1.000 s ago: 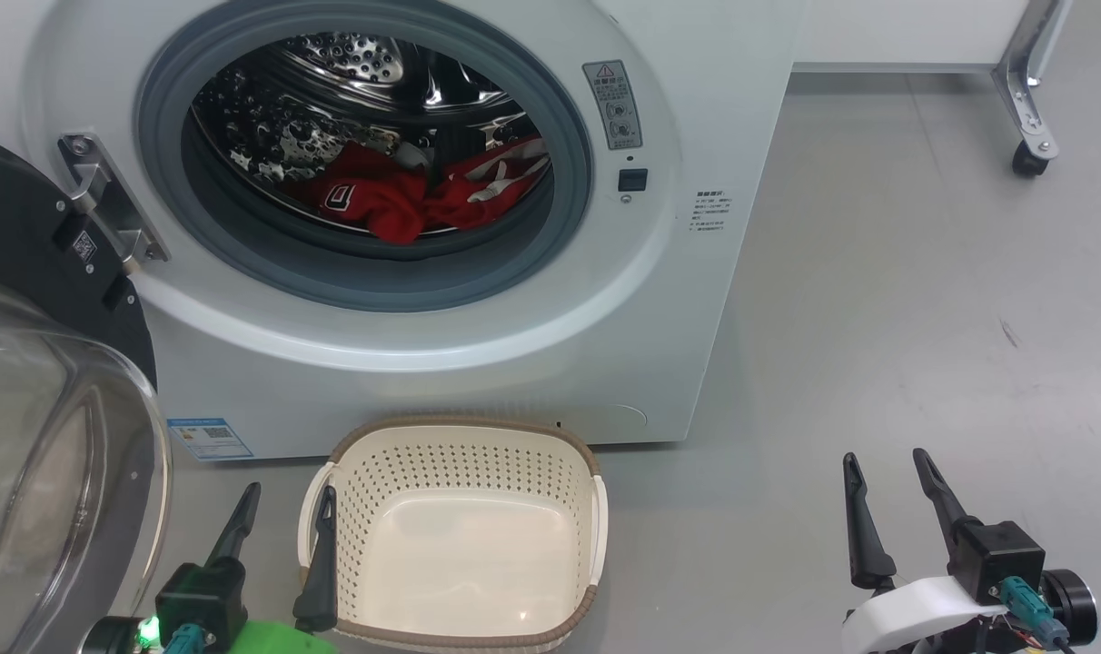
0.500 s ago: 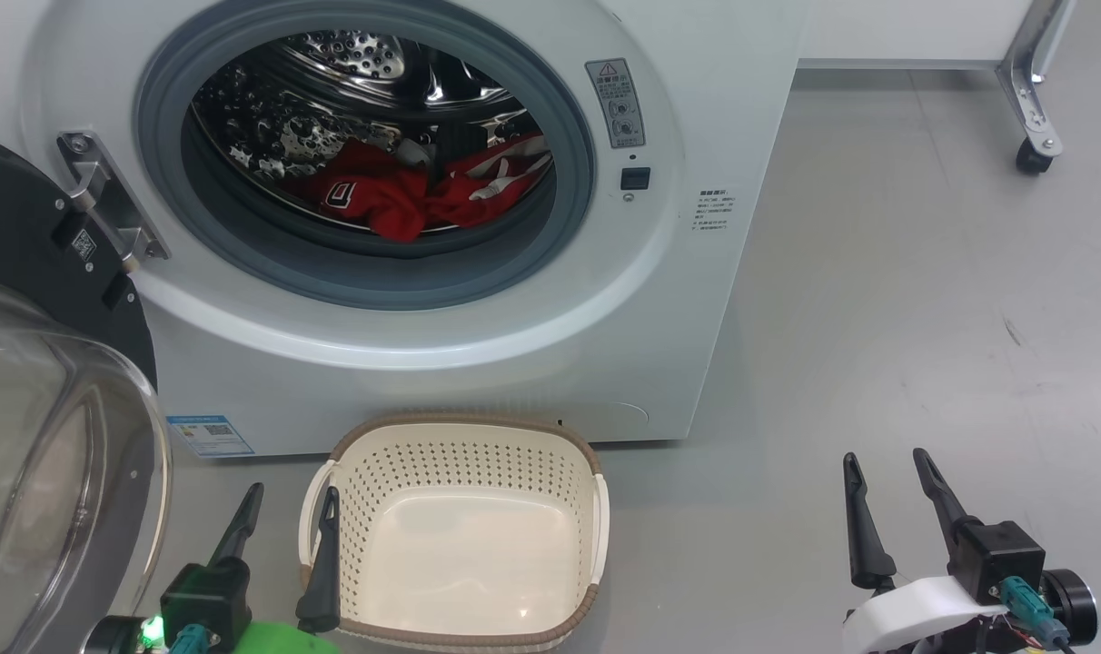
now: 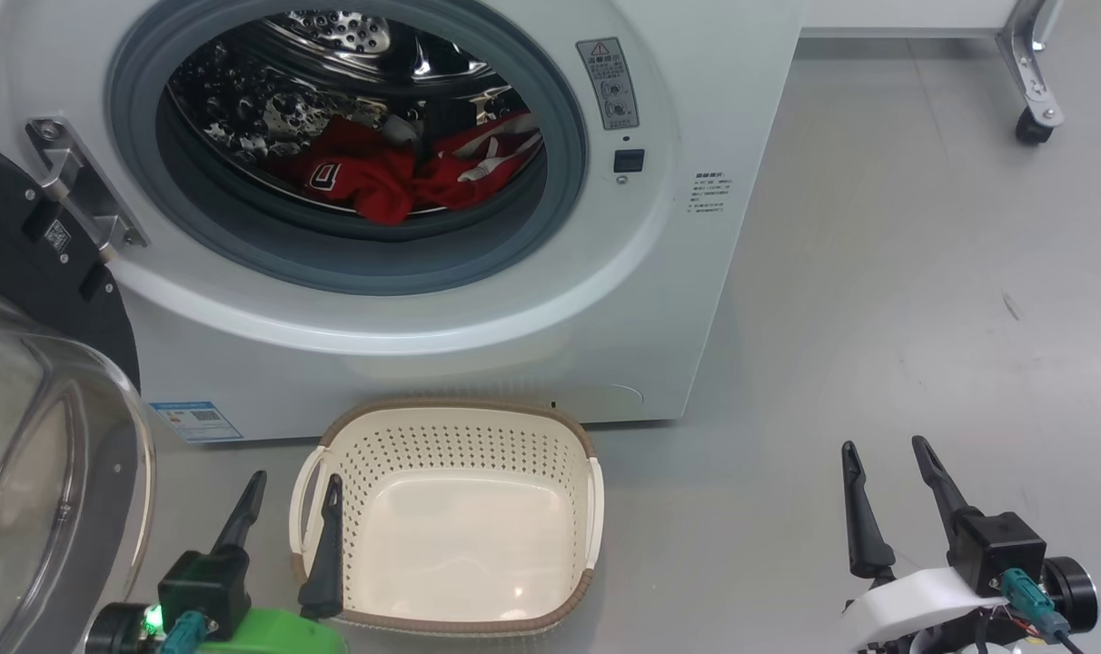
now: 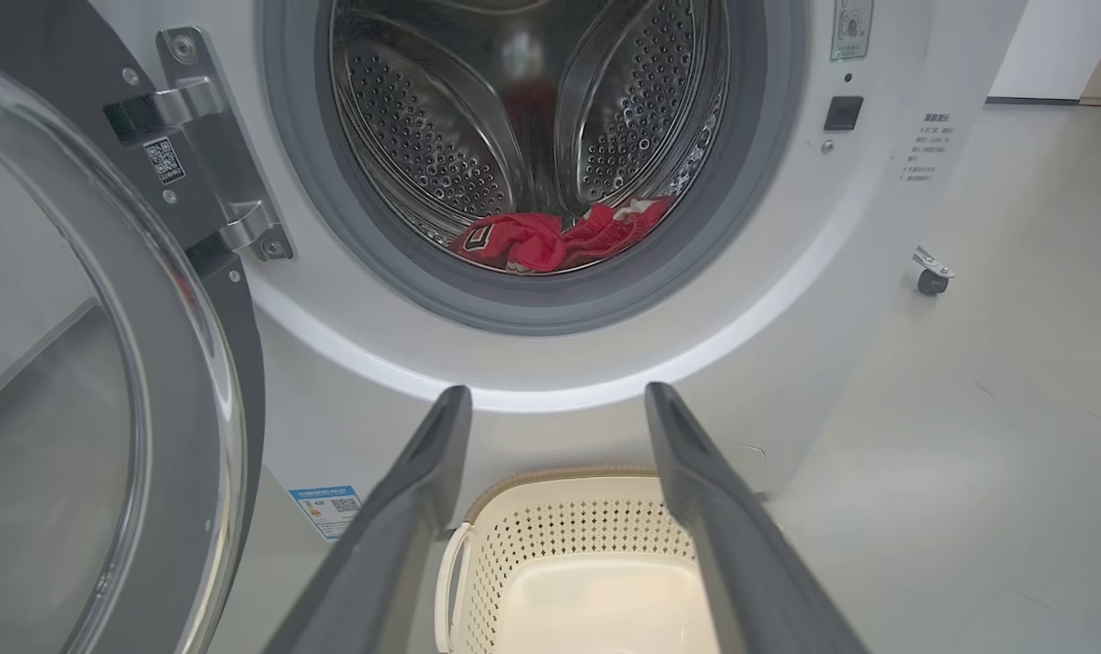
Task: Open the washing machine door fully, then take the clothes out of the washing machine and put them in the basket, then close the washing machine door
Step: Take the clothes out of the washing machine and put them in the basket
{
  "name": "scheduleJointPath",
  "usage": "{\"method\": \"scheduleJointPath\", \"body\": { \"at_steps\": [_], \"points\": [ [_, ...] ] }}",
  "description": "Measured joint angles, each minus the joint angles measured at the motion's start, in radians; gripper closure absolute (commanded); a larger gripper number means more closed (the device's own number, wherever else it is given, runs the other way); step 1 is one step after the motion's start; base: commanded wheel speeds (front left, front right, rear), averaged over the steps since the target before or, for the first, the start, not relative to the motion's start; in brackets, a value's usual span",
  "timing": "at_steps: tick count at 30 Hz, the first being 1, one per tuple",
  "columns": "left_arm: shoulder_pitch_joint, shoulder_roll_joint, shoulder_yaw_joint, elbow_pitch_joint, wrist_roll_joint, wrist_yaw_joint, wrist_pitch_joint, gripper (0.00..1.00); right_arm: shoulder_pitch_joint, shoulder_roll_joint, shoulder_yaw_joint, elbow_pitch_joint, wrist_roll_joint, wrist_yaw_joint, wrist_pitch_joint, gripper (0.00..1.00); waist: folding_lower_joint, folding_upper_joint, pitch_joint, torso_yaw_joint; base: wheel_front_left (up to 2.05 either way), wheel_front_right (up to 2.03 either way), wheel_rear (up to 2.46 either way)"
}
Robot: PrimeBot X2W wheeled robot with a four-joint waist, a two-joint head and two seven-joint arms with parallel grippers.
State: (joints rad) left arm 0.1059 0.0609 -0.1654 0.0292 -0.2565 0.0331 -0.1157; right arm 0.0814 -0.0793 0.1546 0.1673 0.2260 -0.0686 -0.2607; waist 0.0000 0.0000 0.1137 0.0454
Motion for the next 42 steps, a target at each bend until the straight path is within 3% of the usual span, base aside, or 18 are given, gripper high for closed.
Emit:
{"method": "scheduleJointPath", "body": {
  "at_steps": [13,23,42],
  "points": [
    [-0.185,-0.006,-0.030,0.043,-0.039,-0.052,0.002,0.00,-0.047,-0.008,0.002,-0.037,-0.018,0.000,0.000,0.00,0.0000,0.0000,0.099,-0.026,0.00,0.00,0.00],
    [-0.431,-0.005,-0.017,0.142,-0.100,-0.110,0.092,0.00,-0.108,0.003,0.002,-0.081,-0.018,-0.004,0.000,0.00,0.0000,0.0000,0.225,-0.070,0.00,0.00,0.00],
    [-0.916,0.129,0.027,0.324,-0.157,-0.144,0.324,0.00,-0.243,0.026,0.041,-0.104,0.010,-0.004,0.000,0.00,0.0002,0.0000,0.450,-0.215,0.00,0.00,0.00]
  ]
}}
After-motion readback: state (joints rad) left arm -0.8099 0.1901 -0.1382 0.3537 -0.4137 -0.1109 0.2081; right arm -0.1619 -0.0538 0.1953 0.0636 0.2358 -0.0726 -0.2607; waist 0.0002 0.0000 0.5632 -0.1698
